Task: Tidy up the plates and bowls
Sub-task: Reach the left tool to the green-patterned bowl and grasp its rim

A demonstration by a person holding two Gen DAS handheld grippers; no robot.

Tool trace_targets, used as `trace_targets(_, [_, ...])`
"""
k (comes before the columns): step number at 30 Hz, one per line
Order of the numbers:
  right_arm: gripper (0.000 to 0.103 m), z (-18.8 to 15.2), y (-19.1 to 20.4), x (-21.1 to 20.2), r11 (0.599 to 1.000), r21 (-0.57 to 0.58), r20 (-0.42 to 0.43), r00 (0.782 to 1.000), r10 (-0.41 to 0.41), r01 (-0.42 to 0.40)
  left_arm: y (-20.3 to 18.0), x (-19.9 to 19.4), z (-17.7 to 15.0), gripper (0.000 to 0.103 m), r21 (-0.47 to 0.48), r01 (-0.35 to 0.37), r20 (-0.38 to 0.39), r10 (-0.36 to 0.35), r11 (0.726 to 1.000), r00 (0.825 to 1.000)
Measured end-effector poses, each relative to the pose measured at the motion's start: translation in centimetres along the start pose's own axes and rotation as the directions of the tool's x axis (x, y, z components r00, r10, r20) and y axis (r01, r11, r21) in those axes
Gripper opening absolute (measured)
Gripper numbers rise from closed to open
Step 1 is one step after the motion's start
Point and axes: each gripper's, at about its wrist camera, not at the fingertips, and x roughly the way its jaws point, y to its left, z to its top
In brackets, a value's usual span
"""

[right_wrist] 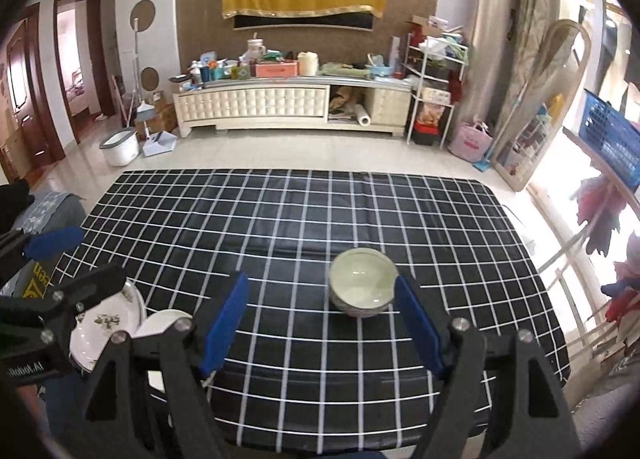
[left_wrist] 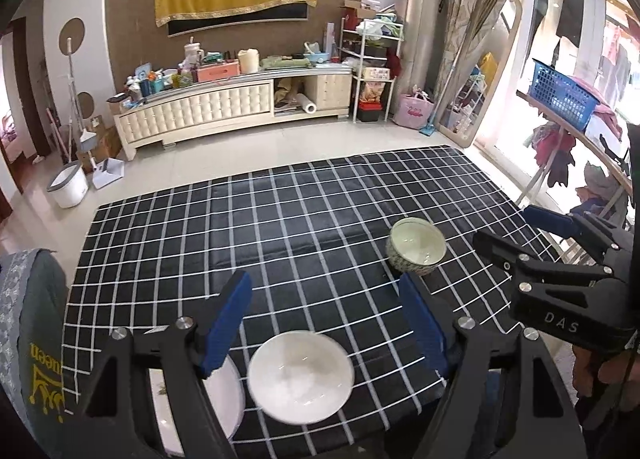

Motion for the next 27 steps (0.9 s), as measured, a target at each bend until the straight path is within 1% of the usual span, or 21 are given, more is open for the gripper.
trace_targets(2, [0.079, 0.1, -1.3, 0.2, 1.000, 0.012, -0.005, 1.000, -0.010, 0.010, -0.9, 0.6, 0.6, 0.074, 0.009, 0.003, -0.001, -0.003, 1.000, 1.000])
trace_targets(7, [0.079, 0.3, -4.2, 0.8, 0.999, 0.035, -0.013, 1.000, -0.027, 0.027, -2.7, 2.7, 1.6, 0.074, 0.010, 0.038, -0.029, -0.038, 0.999, 0.999])
trace_targets(10, [0.079, 0.4, -5.7, 1.6, 0.999, 0.049, -0.028, 0.999, -0.017, 0.018, -3.8, 4.4, 2.2, 0.074, 0.018, 0.048, -0.063, -0.046, 0.999, 0.997])
trace_targets(13, [0.079, 0.4, -7.1, 2.6, 0.997, 0.074, -0.043, 0.999, -0.008, 0.012, -4.8, 6.0, 2.8, 0.074, 0.017, 0.027, -0.078, -0.026, 0.999, 0.997])
trace_targets(15, [0.079, 0.4, -8.0, 3.6, 0.996, 0.085, -0.060, 0.998, -0.010, 0.015, -5.7, 7.3, 3.2, 0.074, 0.027, 0.033, -0.096, -0.030, 0.999, 0.995])
trace_targets(18, [0.079, 0.4, -9.2, 5.8, 0.995, 0.095, -0.101, 0.995, -0.014, 0.023, -6.8, 9.5, 3.9, 0.074, 0.018, 0.056, -0.142, -0.053, 0.998, 0.988])
trace_targets(21, [0.079, 0.2, -10.3, 7.5, 0.993, 0.114, -0.129, 0.992, -0.010, 0.025, -7.6, 11.9, 4.4, 0.074, 0.011, 0.048, -0.187, -0.045, 0.999, 0.981])
trace_targets(22, [0.079, 0.1, -10.7, 8.3, 0.993, 0.121, -0.143, 0.990, 0.002, 0.015, -7.7, 12.7, 4.5, 0.074, 0.009, 0.050, -0.200, -0.047, 0.999, 0.979])
trace_targets(24, [0.079, -0.1, -11.1, 9.5, 0.992, 0.128, -0.172, 0.985, 0.010, 0.013, -7.8, 14.4, 4.8, 0.074, -0.008, 0.055, -0.232, -0.056, 0.998, 0.971])
trace_targets(27, [0.079, -0.4, -11.9, 11.7, 0.990, 0.144, -0.217, 0.976, 0.022, 0.009, -8.0, 16.9, 4.8, 0.074, -0.027, 0.058, -0.289, -0.064, 0.998, 0.955])
